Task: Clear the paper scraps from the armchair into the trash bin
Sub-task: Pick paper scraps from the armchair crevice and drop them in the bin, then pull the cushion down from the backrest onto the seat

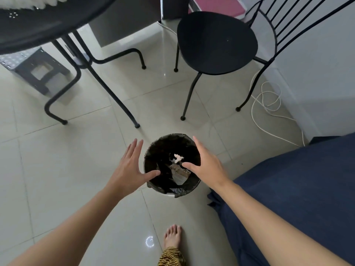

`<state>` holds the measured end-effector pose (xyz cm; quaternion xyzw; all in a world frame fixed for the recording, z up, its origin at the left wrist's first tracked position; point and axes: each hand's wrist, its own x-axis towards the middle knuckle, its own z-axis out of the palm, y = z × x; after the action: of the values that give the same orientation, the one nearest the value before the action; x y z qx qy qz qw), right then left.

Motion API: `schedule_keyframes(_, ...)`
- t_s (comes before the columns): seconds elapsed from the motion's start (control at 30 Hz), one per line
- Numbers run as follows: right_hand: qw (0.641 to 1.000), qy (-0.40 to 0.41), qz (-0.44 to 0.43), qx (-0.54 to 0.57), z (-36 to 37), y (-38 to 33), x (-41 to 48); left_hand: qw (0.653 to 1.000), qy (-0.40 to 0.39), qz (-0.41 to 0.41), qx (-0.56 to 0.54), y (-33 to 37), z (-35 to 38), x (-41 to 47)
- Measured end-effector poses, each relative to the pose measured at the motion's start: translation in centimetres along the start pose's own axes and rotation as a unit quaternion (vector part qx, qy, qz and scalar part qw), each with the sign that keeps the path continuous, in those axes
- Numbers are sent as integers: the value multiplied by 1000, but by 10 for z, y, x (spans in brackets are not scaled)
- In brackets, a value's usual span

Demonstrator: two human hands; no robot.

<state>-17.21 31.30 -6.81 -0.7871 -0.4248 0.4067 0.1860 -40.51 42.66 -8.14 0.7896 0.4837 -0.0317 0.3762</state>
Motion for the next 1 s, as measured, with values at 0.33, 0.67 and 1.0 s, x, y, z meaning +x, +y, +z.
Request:
schedule_keyframes(0.33,996,81,-18,14,-75,10,-47,998,-7,64,-20,83,-2,5)
schedule_keyframes(0.67,961,272,9,48,-194,102,-188,970,-71,234,-15,286,70,-19)
schedule_keyframes(1.0,849,488,186,82,-285,314,-422,901,-151,407,21,523,243,-105)
